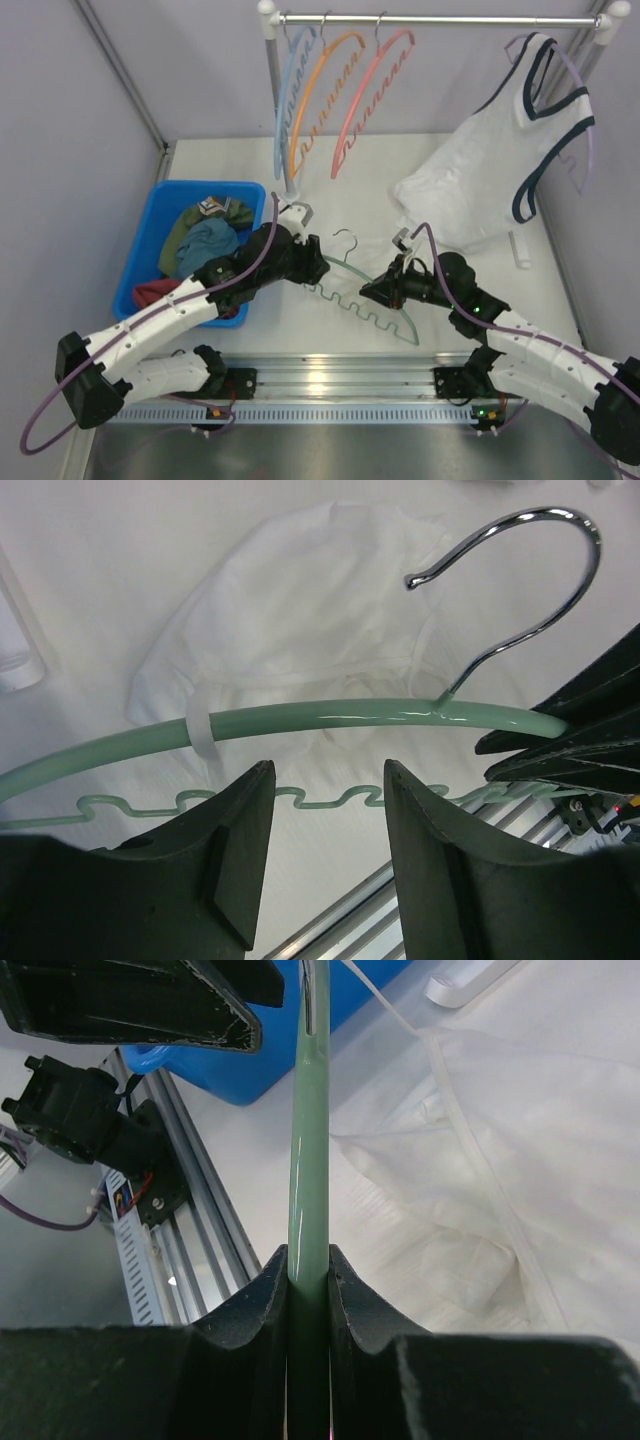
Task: Place the tank top on the hanger
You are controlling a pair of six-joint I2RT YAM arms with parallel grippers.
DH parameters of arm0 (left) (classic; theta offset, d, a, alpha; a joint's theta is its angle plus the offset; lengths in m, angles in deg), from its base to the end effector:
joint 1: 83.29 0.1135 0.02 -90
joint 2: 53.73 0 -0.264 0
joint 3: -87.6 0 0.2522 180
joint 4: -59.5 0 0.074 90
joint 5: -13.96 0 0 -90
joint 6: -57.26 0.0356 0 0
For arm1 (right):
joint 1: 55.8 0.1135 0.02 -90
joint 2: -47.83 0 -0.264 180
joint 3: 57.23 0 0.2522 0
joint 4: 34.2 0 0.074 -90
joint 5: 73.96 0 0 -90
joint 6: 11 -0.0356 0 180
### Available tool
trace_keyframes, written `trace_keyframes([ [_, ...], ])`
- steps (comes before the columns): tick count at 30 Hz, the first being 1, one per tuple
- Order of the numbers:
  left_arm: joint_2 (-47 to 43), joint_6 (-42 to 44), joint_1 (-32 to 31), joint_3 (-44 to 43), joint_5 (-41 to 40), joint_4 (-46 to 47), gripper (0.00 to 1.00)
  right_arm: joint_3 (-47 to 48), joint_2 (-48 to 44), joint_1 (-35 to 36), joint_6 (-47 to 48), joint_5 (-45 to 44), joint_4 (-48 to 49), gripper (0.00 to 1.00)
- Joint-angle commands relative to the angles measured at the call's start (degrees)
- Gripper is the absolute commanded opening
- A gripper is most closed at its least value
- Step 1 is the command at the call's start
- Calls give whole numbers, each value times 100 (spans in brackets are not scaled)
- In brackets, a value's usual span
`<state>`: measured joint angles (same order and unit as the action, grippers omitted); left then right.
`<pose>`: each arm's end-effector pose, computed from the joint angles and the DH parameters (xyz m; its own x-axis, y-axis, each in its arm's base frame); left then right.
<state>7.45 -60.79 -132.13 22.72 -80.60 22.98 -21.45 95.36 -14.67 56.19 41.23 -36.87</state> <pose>0.1577 -0.1761 0.3017 -0.6471 0.0280 -0.7619 0.4558 0.8153 -0.3572 0.1343 0.1374 0.2304 -0.5240 0.0081 -0.8517 -0.7622 0.4419 0.4732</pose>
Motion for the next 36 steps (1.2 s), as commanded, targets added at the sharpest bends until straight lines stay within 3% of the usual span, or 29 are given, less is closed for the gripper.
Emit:
trace_keyframes([
  [1, -221, 326, -20, 49, 315, 597, 53, 4, 2, 80, -13, 118, 763, 0],
  [31, 868, 933, -328, -145, 359, 2197, 55, -110, -24, 71, -40, 135, 833, 0],
  [36, 1053, 924, -398, -153, 263, 2417, 51, -102, -33, 71, -13, 118, 807, 0],
])
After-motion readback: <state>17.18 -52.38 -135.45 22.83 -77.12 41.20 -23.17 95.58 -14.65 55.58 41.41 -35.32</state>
